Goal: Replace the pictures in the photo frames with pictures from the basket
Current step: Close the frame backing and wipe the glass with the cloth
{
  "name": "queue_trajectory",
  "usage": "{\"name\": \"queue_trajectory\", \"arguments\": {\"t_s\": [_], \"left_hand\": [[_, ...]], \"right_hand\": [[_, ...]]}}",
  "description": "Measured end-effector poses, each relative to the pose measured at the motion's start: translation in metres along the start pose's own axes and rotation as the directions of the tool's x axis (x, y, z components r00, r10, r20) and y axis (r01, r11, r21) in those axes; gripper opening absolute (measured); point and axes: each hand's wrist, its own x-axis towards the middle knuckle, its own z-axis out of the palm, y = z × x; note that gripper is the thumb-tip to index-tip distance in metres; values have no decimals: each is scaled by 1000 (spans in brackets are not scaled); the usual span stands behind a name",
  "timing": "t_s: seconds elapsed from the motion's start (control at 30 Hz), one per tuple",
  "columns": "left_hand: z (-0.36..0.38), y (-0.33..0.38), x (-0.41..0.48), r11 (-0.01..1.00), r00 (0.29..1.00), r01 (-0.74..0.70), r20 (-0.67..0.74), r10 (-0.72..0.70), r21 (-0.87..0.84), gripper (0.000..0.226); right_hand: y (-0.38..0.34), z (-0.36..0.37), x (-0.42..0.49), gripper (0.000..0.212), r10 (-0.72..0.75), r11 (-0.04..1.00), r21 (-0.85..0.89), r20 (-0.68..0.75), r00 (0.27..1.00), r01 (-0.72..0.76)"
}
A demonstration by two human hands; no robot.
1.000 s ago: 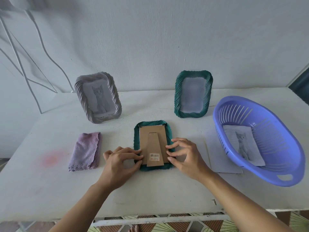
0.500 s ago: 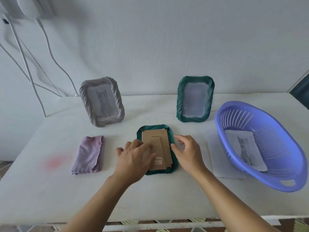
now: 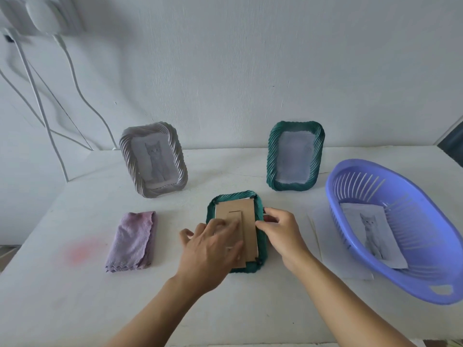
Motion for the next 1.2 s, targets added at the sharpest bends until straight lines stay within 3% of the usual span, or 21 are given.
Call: {"name": "queue_trajectory", "arguments": {"t_s": [0.17, 0.33, 0.4, 0.53, 0.7, 0.83, 0.97, 1.07, 1.2], "left_hand": [[-20, 6, -1, 991, 1000, 6, 27, -2, -133, 72], [-40, 17, -7, 943, 998, -15, 53, 34, -331, 101], [-43, 18, -9, 933, 999, -37, 17, 46, -357, 93], [-43, 13, -10, 840, 992, -85, -121, 23, -536, 53], [-52, 3, -9, 744, 980, -37, -171, -105, -667, 47], [-47, -11, -5, 743, 976, 49, -126, -178, -668, 40], [-29, -25, -7, 746, 977, 109, -70, -204, -657, 44], [-16, -34, -7, 846, 972, 158, -70, -224, -509, 53], [-8, -42, -8, 923, 964, 238, -43, -262, -301, 54]], "right_hand": [[-25, -5, -8, 35, -63, 993, 96, -3, 998, 63], [-50, 1, -22, 29, -123, 979, 164, 10, 992, 119], [-55, 2, -25, 28, -158, 973, 176, 22, 987, 152], [-59, 5, -23, 29, -221, 971, 112, 66, 973, 213], [-51, 7, -14, 31, -206, 978, 75, 183, 961, 195], [-26, 9, -7, 45, -125, 977, -143, 220, 968, 159], [-8, 10, -12, 45, -177, 903, -367, 153, 972, 222], [0, 10, -13, 34, -195, 804, -537, 167, 966, 255], [7, 10, -14, 39, -273, 632, -704, 190, 943, 324]]}}
